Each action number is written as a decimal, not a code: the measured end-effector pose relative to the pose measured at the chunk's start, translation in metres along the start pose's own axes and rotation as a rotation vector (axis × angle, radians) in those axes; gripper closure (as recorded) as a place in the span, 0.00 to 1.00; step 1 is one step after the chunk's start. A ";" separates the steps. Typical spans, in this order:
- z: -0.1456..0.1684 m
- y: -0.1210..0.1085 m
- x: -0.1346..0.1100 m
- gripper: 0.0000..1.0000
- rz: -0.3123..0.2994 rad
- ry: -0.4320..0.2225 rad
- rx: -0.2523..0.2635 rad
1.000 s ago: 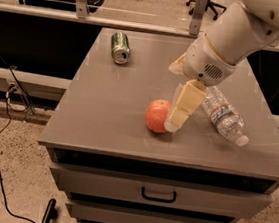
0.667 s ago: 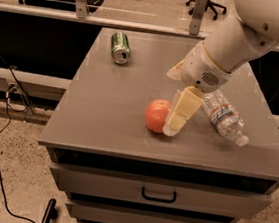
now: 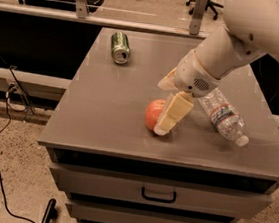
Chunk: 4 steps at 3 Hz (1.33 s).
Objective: Move apple near green can
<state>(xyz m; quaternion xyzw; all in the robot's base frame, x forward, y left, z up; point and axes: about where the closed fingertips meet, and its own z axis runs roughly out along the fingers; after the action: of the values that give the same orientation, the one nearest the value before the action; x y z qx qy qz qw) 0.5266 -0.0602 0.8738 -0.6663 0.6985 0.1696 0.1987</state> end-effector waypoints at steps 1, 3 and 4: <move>0.010 0.001 0.005 0.39 0.007 0.013 -0.016; 0.014 0.005 0.009 0.86 0.014 0.027 -0.028; 0.016 0.005 0.009 1.00 0.012 0.028 -0.030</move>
Offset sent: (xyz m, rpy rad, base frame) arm -0.0099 -0.0085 -0.0223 -0.0449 0.0504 -0.0093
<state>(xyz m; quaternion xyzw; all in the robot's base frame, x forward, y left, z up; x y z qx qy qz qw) 0.5218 -0.0594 0.8558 -0.6671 0.7027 0.1721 0.1779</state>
